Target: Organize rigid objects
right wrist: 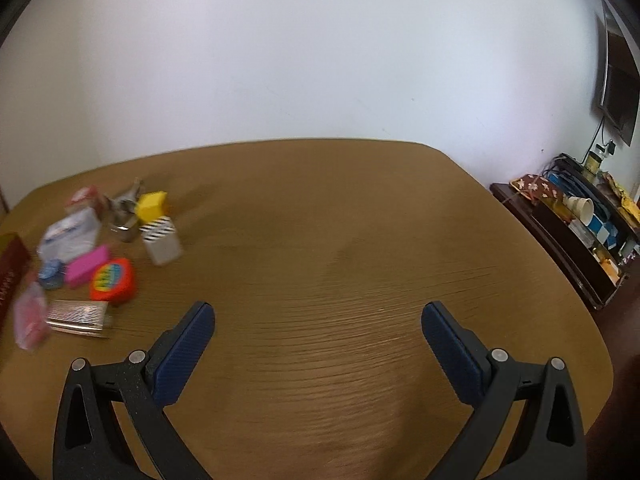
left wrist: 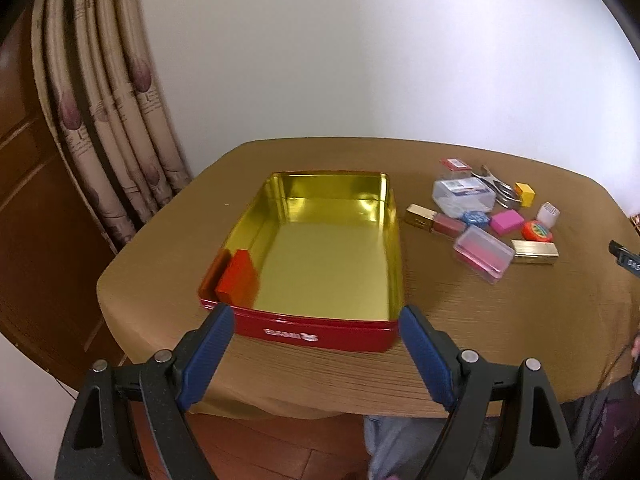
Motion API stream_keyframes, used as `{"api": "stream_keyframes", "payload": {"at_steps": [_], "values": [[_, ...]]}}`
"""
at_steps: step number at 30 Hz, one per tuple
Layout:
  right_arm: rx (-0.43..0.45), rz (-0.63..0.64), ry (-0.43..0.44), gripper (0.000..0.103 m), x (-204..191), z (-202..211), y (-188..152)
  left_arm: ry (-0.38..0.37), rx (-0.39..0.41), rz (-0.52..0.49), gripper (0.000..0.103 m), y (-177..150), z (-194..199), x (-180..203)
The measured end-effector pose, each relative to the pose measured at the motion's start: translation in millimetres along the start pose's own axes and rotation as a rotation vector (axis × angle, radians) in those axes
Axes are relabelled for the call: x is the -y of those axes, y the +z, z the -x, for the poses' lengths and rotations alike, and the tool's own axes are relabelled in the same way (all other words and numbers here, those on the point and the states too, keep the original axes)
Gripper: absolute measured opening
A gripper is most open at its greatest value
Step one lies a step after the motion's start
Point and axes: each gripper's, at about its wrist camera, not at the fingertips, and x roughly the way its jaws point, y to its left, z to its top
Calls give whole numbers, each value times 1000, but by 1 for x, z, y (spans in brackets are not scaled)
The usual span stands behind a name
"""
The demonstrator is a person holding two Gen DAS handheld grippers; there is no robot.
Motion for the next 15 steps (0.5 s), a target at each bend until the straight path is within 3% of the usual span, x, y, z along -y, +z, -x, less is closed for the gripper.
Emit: {"api": "stream_keyframes", "payload": {"at_steps": [8,15], "values": [[-152,-57,54,102,27,-36,-2,-47,-67,-1,87,7,-10,42],[-174,-48,66,102,26,-51,10,-81,-184,-11,87,22,-32,83]]}}
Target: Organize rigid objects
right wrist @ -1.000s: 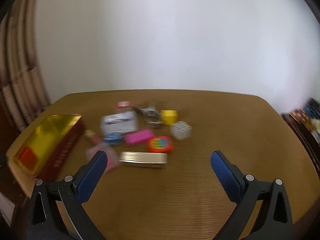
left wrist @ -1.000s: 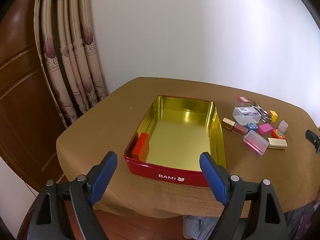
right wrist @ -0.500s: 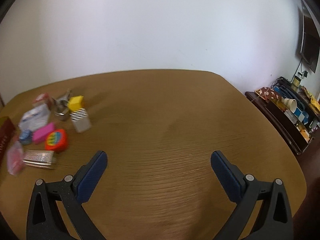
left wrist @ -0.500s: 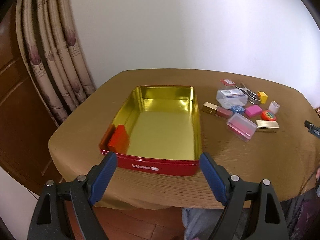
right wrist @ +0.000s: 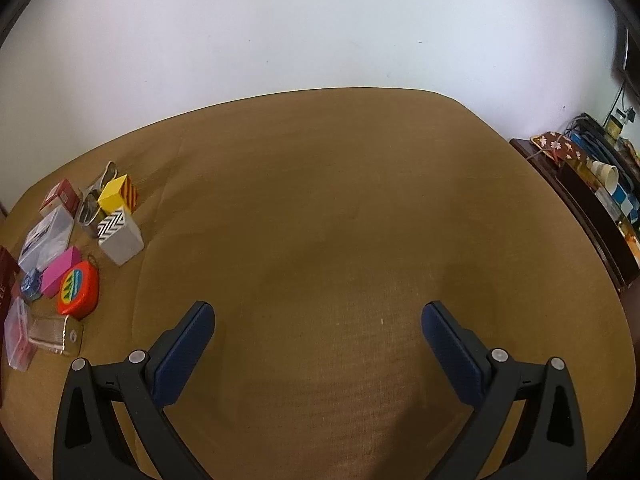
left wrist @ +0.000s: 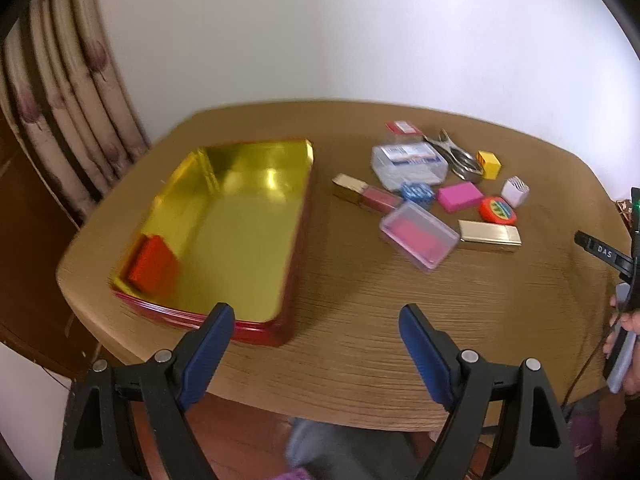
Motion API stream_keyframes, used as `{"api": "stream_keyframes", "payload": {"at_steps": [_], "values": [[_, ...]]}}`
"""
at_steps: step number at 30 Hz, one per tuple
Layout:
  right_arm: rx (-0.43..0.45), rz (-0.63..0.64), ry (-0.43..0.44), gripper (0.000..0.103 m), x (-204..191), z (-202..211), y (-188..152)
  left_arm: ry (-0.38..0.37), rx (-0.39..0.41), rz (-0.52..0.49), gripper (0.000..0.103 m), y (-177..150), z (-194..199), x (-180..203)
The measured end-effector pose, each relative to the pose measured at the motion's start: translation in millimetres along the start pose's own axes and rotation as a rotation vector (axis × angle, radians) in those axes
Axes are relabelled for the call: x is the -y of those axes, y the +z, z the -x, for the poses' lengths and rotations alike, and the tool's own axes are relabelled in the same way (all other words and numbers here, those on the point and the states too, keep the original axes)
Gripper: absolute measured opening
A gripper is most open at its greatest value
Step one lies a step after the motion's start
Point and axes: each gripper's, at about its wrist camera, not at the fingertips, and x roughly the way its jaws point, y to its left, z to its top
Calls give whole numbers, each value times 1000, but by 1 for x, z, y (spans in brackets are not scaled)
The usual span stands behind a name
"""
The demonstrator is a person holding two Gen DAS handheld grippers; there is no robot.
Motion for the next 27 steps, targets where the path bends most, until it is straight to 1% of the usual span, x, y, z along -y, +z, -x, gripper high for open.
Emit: {"api": "stream_keyframes", "payload": {"at_steps": [4,6,8,12,14,20,27], "values": [[-27,-2,27,102,0,-10,5,-63,-113,51,87,14,-22,13],[-40,-24,54,102,5,-12,4,-95,-172,101,87,24,-37,18],[-28,-39,74,102,8,-9,4,-134,-223,150,87,34,-50,22],[-28,-54,99,103,14,-8,4,-176,-285,249,87,53,-71,27],[-26,-58,107,103,17,-7,4,-177,-305,286,87,61,-80,30],[-21,-78,135,103,20,-6,7,-199,-380,347,87,77,-106,41],[-13,-99,165,103,25,-5,7,-159,-441,422,87,84,-135,47]]}}
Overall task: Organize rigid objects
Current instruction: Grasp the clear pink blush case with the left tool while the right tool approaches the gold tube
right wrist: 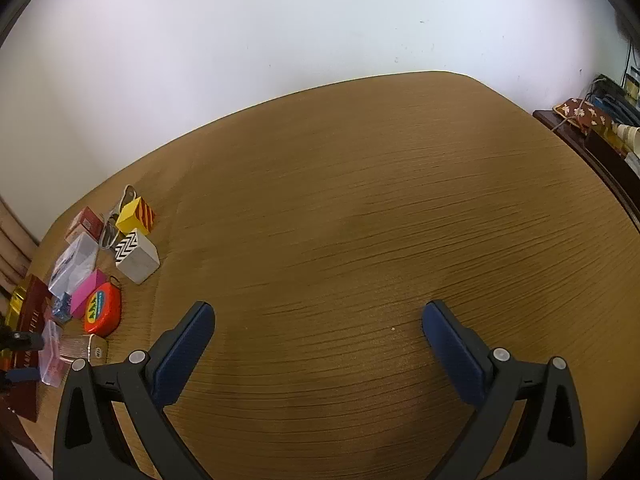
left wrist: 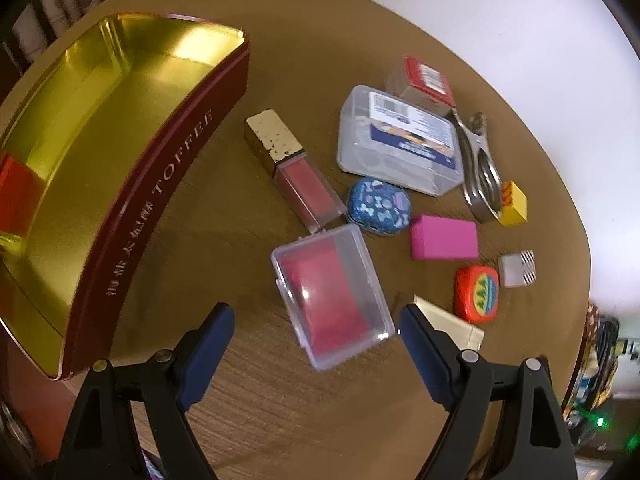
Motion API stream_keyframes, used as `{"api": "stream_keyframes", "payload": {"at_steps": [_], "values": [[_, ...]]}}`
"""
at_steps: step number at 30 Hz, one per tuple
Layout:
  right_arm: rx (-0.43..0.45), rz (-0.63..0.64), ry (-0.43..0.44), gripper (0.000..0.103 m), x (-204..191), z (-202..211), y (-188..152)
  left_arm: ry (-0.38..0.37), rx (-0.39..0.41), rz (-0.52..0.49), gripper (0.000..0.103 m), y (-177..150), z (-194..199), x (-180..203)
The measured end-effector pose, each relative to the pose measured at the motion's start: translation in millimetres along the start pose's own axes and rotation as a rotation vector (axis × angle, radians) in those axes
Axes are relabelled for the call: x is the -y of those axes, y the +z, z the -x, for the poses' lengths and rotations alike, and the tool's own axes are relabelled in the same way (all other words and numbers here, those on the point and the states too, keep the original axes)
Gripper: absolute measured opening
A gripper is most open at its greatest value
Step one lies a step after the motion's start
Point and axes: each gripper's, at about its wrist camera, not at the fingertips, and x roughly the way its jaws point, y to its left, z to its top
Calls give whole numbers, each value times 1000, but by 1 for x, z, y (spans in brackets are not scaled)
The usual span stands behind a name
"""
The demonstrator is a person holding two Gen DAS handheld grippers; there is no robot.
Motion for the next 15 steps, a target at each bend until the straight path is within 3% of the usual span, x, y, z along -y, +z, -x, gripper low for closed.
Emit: {"api": "stream_keyframes", "payload": {"at_steps": [6,11,14,15], "values": [[6,-10,22,103,7,2,1,26,-41,80,87,12,-20,-3],[7,-12,28,103,10,3,0,68,-22,76,85,10,-23,-2],[7,-14,27,103,9,3,0,152,17,62,55,4,-22,5],[7,-15,27,103,9,3,0,151,27,59,55,3,-21,3]]}}
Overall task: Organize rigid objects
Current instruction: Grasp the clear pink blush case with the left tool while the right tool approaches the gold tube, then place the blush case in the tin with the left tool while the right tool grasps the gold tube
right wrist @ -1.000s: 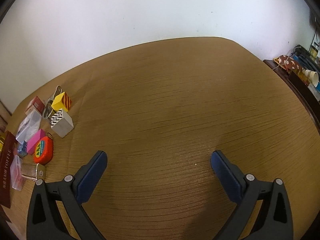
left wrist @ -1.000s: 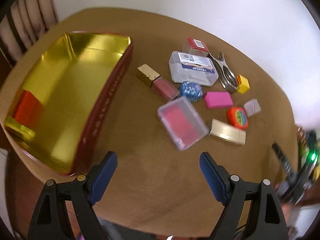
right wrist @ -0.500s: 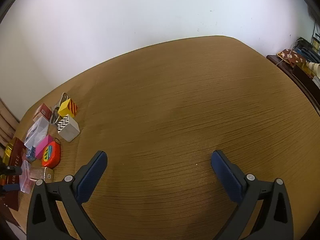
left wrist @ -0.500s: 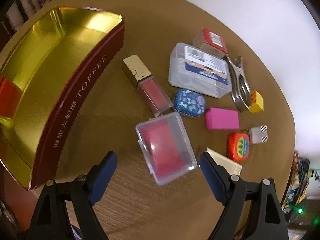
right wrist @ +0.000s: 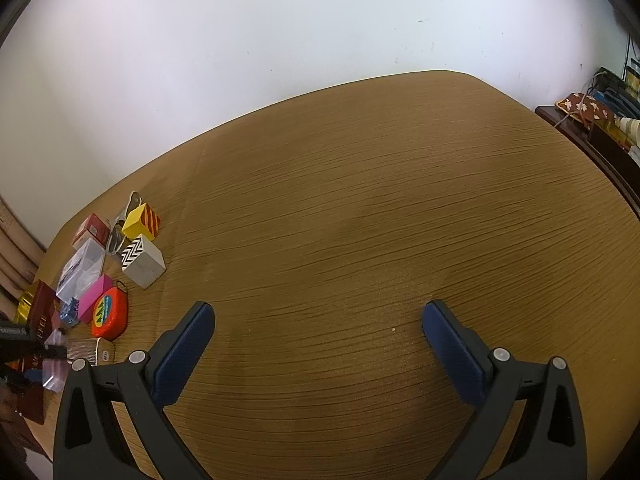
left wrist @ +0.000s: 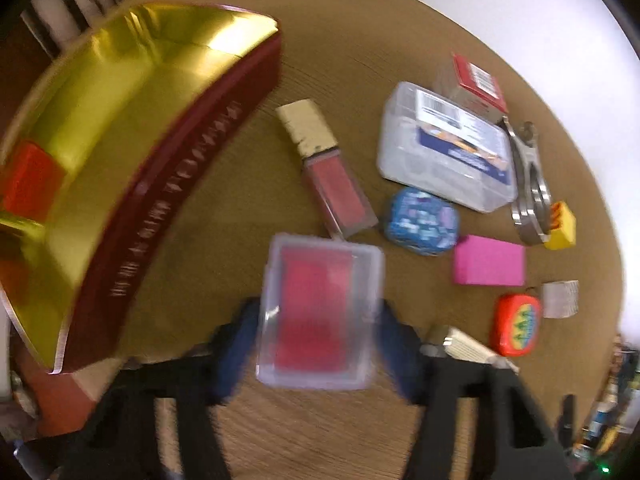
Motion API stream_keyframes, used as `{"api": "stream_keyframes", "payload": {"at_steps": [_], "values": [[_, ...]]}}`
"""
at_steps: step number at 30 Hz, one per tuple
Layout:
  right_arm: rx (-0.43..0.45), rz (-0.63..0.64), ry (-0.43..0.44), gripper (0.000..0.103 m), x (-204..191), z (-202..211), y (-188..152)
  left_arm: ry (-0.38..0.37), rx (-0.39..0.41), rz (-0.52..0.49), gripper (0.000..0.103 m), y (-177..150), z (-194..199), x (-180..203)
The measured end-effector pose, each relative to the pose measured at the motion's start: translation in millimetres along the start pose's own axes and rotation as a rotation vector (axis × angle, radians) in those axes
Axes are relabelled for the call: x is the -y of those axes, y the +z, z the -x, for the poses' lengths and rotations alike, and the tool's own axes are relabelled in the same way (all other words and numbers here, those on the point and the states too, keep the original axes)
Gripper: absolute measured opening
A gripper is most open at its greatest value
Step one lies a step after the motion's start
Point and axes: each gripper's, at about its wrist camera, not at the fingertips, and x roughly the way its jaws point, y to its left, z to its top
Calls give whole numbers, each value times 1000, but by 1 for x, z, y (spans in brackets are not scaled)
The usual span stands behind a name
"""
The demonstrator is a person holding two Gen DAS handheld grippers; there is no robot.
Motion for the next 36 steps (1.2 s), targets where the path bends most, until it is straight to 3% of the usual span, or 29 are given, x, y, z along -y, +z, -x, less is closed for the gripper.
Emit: {"api": "stream_keyframes", "payload": {"at_steps": [4,8,9,10,11,12,13,14,16,19,23,25,27,31,34,36], "values": [[-4,6,-5,103,1,0,1,-23,7,-56,55,-3,4,3],[3,-1,23,103,0,1,1,-93,20,-125,55,-20,17,0],[3,12,73,101,0,2,2,-97,41,-160,55,-28,24,0],[1,68,194,97,-6,5,4,-94,56,-181,55,-33,29,0],[11,124,256,79,-13,11,4,-96,73,-207,55,-39,35,-1],[26,201,298,75,-23,19,5,-108,86,-230,55,-44,42,-4],[40,304,362,75,-38,31,5,-115,94,-246,55,-46,48,-8],[36,447,481,75,-60,45,5,-117,102,-259,55,-50,53,-11],[-19,657,593,81,-95,57,4,-130,112,-267,55,-57,67,-23],[-69,936,613,81,-150,61,-2,-142,133,-272,55,-67,89,-38],[-178,1123,629,70,-201,40,-9,-139,163,-265,55,-77,112,-51],[-226,1186,612,66,-219,27,-16,-136,182,-261,56,-77,118,-58],[-287,1226,611,56,-226,18,-26,-129,199,-253,56,-75,125,-68],[-358,1318,544,53,-243,-7,-37,-117,231,-249,56,-67,135,-85],[-417,1355,503,43,-253,-24,-45,-105,255,-238,56,-55,144,-100],[-449,1377,438,29,-257,-35,-49,-83,268,-224,56,-42,146,-113]]}}
